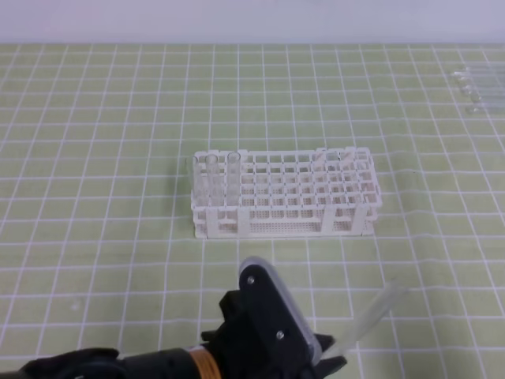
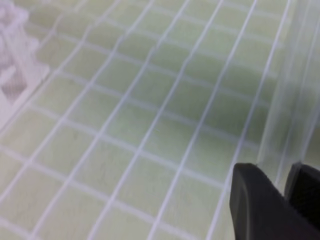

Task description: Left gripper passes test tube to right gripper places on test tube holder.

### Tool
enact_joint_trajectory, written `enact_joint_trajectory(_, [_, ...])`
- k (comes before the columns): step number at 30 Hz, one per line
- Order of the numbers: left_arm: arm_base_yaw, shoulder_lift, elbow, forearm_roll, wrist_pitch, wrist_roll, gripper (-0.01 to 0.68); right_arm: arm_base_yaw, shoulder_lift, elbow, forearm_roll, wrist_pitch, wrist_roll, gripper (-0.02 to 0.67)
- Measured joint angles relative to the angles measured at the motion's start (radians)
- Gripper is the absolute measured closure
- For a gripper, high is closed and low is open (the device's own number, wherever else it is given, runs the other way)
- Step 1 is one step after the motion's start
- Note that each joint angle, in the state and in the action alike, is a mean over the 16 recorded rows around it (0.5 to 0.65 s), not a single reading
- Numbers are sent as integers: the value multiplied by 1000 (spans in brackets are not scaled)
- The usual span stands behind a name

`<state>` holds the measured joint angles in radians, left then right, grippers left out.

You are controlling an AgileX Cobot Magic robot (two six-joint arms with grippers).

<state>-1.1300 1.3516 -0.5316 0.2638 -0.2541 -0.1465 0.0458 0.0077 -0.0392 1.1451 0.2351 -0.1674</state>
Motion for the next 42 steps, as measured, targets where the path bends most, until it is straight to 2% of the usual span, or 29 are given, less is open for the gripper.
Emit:
enact_joint_trajectory(11, [0, 70, -34, -13, -157, -8, 671, 0, 159, -162, 315, 311, -725, 639])
enact_joint_trajectory(18, [0, 89, -34, -6, -205, -11, 668, 0, 349, -239, 452, 496, -1031, 620])
enact_joint_trajectory(29, [0, 107, -51, 5, -284, -23, 669, 0, 546, -292, 486, 647, -1220, 602])
enact_joint_trajectory(42, [0, 163, -131, 87, -342, -88, 672, 0, 578, -303, 500, 654, -1280, 603])
